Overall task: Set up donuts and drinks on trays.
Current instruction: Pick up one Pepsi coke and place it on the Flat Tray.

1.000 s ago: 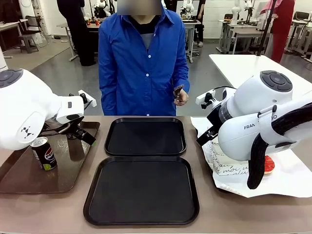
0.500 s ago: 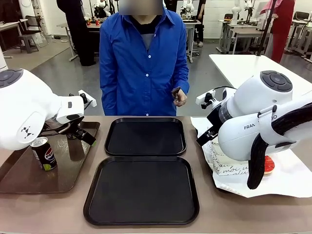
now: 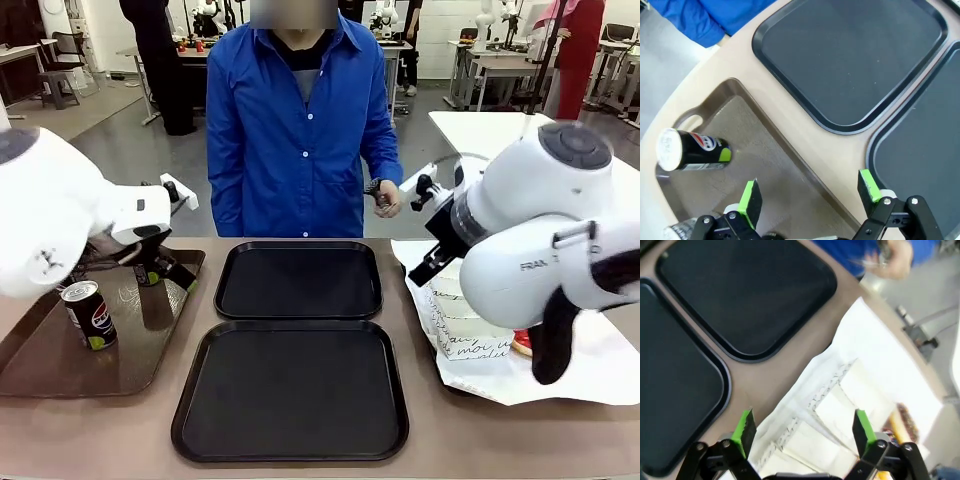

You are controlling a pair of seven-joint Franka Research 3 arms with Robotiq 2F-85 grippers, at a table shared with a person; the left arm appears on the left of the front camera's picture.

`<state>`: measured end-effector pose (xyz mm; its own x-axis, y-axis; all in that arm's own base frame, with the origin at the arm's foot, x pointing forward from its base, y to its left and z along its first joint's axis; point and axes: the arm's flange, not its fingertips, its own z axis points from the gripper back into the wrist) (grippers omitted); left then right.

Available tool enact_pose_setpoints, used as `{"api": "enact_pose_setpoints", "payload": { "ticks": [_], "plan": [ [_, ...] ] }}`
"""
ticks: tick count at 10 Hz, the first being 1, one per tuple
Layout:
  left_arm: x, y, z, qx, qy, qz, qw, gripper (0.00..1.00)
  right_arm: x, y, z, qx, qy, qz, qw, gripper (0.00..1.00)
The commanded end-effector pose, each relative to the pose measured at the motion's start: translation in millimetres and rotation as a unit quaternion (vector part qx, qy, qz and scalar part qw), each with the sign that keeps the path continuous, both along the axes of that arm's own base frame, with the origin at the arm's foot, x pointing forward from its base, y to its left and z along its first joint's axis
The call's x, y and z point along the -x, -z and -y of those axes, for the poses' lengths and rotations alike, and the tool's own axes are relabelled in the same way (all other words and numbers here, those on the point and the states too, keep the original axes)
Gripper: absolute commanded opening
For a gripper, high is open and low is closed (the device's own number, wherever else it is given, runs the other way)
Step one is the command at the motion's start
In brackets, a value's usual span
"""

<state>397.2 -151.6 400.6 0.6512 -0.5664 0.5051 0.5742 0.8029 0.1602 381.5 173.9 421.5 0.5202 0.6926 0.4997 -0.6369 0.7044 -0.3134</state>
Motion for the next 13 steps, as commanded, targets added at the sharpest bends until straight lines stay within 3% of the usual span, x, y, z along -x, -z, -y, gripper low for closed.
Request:
{"api": "enact_pose_setpoints", "payload": {
  "ticks": [1, 2, 4, 5, 6, 7, 9, 10, 11, 12, 13],
  "plan": [
    [108.1, -35.8, -57.4, 0.000, 0.033, -0.020, 0.999, 1.00, 125.1, 0.5, 48.8, 0.044, -0.028, 0.007, 0.999, 1.00],
    [125.8, -45.4, -77.6, -0.013, 0.026, -0.011, 1.000, 1.00, 148.8, 0.8, 73.8, 0.075, -0.023, -0.016, 0.997, 1.00],
    [170.4, -33.6, -99.2, -0.033, -0.001, -0.028, 0.999, 1.00, 193.0, 7.7, 120.3, 0.071, -0.007, -0.041, 0.997, 1.00],
    [176.3, -26.6, -101.5, -0.033, -0.004, -0.030, 0.999, 1.00, 190.8, 12.6, 132.7, 0.064, -0.016, -0.066, 0.996, 1.00],
    [159.3, -20.9, -98.5, -0.034, 0.000, -0.002, 0.999, 1.00, 56.2, -76.9, 32.6, 0.075, -0.001, -0.034, 0.997, 1.00],
    [73.5, -121.0, -70.2, -0.022, -0.001, -0.036, 0.999, 1.00, 56.2, -76.9, 32.6, 0.075, -0.001, -0.034, 0.997, 1.00],
    [81.4, -130.6, -78.4, -0.023, -0.007, -0.030, 0.999, 1.00, 69.8, -92.8, 53.0, 0.077, -0.002, -0.048, 0.996, 1.00],
    [80.6, -142.1, -95.7, 0.172, -0.054, -0.060, 0.982, 1.00, 64.3, -100.8, 87.0, -0.130, 0.006, -0.164, 0.978, 1.00],
    [84.7, -151.9, -117.9, 0.289, -0.092, -0.095, 0.948, 1.00, 59.7, -97.7, 122.6, -0.238, 0.028, -0.229, 0.944, 1.00],
    [85.6, -158.5, -141.7, 0.359, -0.118, -0.165, 0.911, 1.00, 57.2, -91.5, 157.7, -0.310, 0.046, -0.280, 0.908, 1.00],
    [83.6, -160.6, -162.8, 0.370, -0.146, -0.204, 0.895, 1.00, 56.1, -84.9, 186.4, -0.346, 0.066, -0.319, 0.880, 1.00]
  ]
}}
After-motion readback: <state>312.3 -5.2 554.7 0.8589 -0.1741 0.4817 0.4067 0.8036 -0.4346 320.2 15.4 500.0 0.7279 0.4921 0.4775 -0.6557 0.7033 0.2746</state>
